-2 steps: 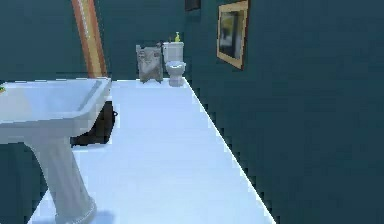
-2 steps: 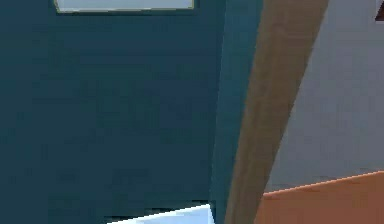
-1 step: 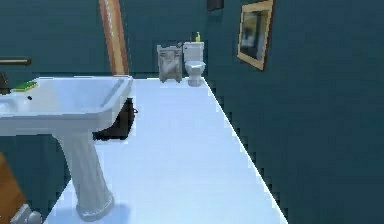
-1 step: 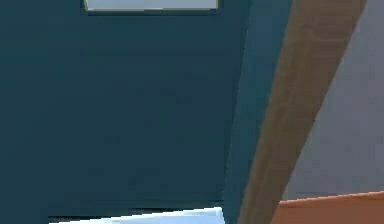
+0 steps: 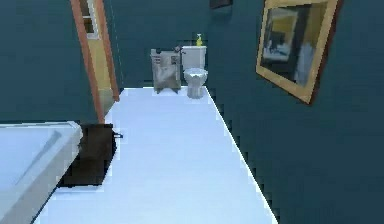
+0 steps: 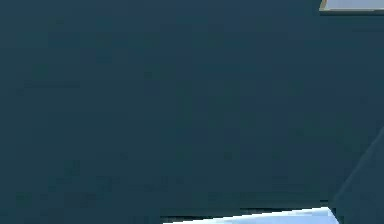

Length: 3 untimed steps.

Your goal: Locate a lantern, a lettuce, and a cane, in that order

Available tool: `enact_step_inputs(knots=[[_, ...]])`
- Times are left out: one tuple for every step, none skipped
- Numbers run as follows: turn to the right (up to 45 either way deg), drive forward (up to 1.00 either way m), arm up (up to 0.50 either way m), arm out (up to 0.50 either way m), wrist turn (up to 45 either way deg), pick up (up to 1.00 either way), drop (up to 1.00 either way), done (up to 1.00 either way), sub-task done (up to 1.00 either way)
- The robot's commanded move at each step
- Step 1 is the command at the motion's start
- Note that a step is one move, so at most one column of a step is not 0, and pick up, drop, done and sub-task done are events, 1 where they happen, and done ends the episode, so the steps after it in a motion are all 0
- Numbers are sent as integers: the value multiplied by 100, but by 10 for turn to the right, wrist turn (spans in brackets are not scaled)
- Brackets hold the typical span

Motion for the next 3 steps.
enact_step_inputs(knots=[[-60, 0, 0, 0, 0, 0, 0, 0, 0], [0, 100, 0, 0, 0, 0, 0, 0, 0], [-120, 0, 0, 0, 0, 0, 0, 0, 0]])
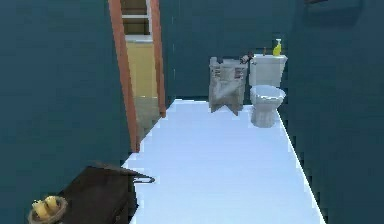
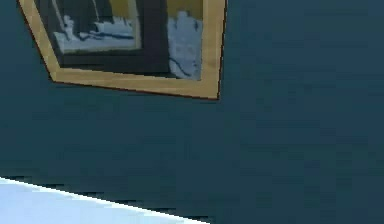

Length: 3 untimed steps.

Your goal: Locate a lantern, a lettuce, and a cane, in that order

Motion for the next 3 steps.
enact_step_inputs(knots=[[0, 100, 0, 0, 0, 0, 0, 0, 0], [-60, 0, 0, 0, 0, 0, 0, 0, 0], [0, 25, 0, 0, 0, 0, 0, 0, 0]])
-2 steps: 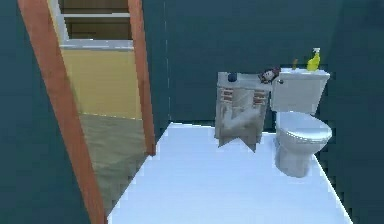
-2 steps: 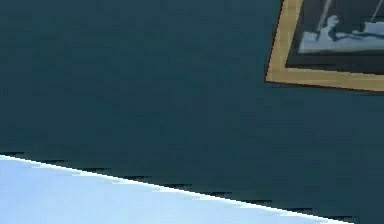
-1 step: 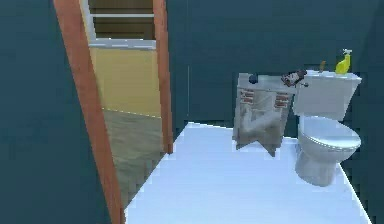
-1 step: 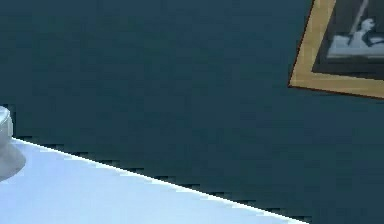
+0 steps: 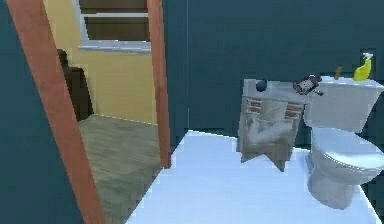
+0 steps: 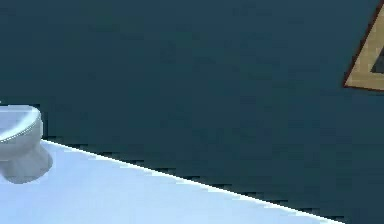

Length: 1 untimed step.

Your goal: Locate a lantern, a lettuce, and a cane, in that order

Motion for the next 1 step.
enact_step_inputs(knots=[[-90, 0, 0, 0, 0, 0, 0, 0, 0]])
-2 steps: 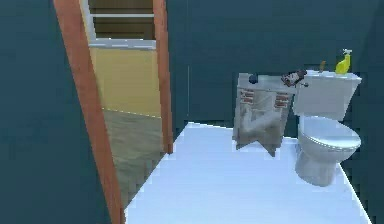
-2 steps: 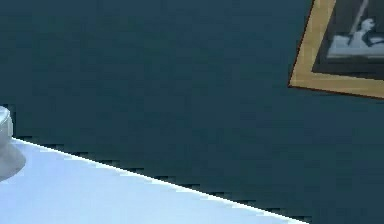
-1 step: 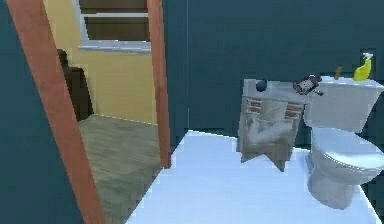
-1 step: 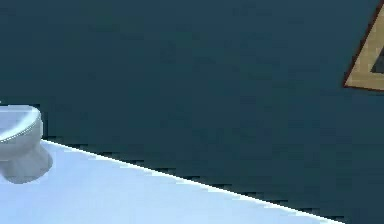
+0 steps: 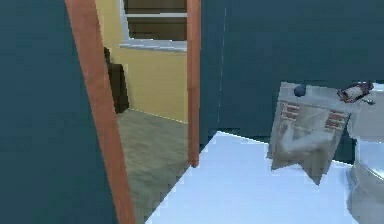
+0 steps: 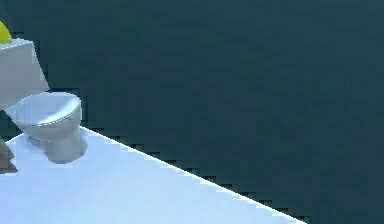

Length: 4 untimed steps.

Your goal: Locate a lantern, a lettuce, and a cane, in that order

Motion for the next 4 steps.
enact_step_inputs(knots=[[0, 85, 0, 0, 0, 0, 0, 0, 0], [-120, 0, 0, 0, 0, 0, 0, 0, 0], [0, 30, 0, 0, 0, 0, 0, 0, 0], [-420, 0, 0, 0, 0, 0, 0, 0, 0]])
